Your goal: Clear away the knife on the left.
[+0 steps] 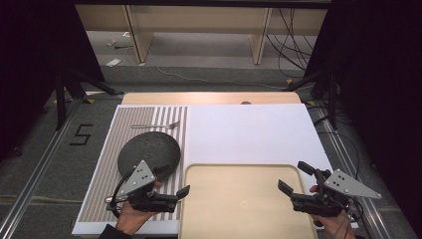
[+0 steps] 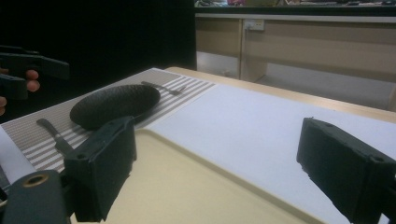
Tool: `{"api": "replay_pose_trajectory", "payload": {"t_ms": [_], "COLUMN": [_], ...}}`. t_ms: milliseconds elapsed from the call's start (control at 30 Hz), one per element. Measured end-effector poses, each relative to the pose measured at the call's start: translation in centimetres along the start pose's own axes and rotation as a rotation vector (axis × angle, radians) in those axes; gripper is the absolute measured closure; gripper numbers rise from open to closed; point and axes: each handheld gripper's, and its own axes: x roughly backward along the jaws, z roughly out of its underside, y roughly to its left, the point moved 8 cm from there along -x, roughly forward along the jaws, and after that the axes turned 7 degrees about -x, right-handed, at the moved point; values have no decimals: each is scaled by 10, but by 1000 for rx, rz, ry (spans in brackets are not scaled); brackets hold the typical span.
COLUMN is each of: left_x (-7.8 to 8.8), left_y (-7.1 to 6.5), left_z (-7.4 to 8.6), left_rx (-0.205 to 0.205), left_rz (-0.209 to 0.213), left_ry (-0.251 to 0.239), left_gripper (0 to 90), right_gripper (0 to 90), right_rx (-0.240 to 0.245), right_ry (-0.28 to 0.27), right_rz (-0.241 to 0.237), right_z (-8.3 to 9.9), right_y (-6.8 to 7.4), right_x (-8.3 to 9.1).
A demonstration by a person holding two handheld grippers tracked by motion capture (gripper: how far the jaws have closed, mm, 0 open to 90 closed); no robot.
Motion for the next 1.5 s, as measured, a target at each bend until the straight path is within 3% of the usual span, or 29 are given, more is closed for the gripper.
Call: {"api": "replay_pose_trajectory", "payload": {"t_ms": [500,867,1133,1500], "left_x": [1,4,4,17], "left_y": [0,2,1,13], "left_z": [0,0,5,19], "left_rx": [-2,-21,-84,-167], "left_rz": [21,49,74,63], "left_ry": [16,78,199,398], "left_gripper": [78,78,83,91], "right_gripper": [128,128,128,128], "right_rx": [2,0,7,4], "right_ry": [1,3,10,9], "right_rz": [-1,0,4,3], "right_z": [0,1,2,1], "right_y": [0,0,-1,-2], "right_x": [0,-1,-2,-2]}}
